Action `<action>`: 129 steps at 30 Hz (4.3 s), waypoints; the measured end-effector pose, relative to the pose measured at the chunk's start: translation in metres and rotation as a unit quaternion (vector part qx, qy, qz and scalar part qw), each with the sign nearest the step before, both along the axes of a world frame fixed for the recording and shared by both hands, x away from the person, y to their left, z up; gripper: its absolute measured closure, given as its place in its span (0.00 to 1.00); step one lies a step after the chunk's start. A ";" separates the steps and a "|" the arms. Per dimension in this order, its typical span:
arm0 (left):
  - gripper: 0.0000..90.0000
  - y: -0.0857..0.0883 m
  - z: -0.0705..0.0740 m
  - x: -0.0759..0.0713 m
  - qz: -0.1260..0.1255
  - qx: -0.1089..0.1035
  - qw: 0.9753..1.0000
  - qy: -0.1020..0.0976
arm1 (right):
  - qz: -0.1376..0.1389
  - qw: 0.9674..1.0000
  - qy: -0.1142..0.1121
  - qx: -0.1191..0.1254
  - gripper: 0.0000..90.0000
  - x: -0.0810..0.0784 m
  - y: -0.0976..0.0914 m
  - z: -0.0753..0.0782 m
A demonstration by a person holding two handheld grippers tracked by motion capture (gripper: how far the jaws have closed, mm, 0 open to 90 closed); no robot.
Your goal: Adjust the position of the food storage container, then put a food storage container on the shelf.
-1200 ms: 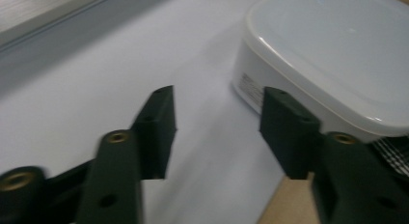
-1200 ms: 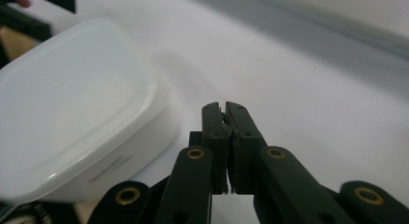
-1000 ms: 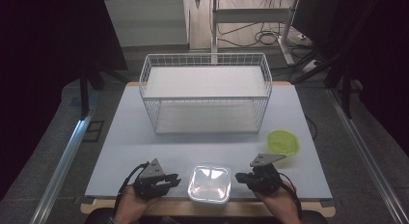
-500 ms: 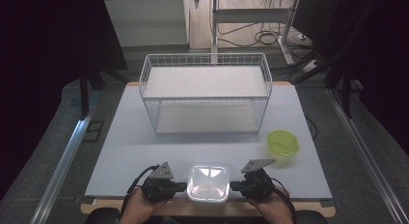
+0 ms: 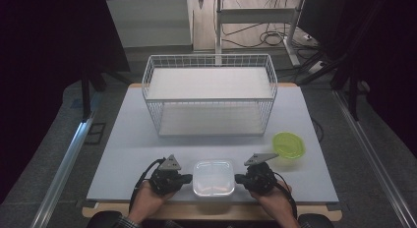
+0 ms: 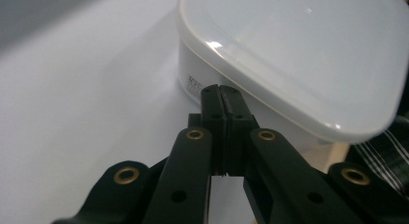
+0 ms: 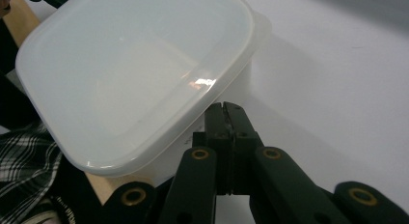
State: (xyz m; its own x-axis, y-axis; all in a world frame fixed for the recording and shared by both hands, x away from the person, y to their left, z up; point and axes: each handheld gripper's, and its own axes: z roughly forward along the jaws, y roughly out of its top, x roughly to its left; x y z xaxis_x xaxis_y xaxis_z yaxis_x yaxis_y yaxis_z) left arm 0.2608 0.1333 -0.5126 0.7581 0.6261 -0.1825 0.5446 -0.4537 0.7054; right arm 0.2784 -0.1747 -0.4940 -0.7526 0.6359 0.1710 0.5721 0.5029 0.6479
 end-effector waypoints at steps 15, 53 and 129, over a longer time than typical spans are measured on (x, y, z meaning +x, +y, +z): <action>0.99 0.000 0.002 0.023 0.025 -0.011 1.000 0.002 | -0.027 1.000 0.005 0.007 1.00 0.029 0.004 -0.004; 0.92 0.005 0.002 0.017 0.060 0.012 0.998 -0.013 | -0.016 0.999 -0.027 -0.005 0.99 0.025 0.006 0.000; 0.25 -0.003 0.004 0.032 0.004 -0.090 0.996 0.007 | -0.011 0.995 0.053 0.085 0.44 0.045 0.014 0.006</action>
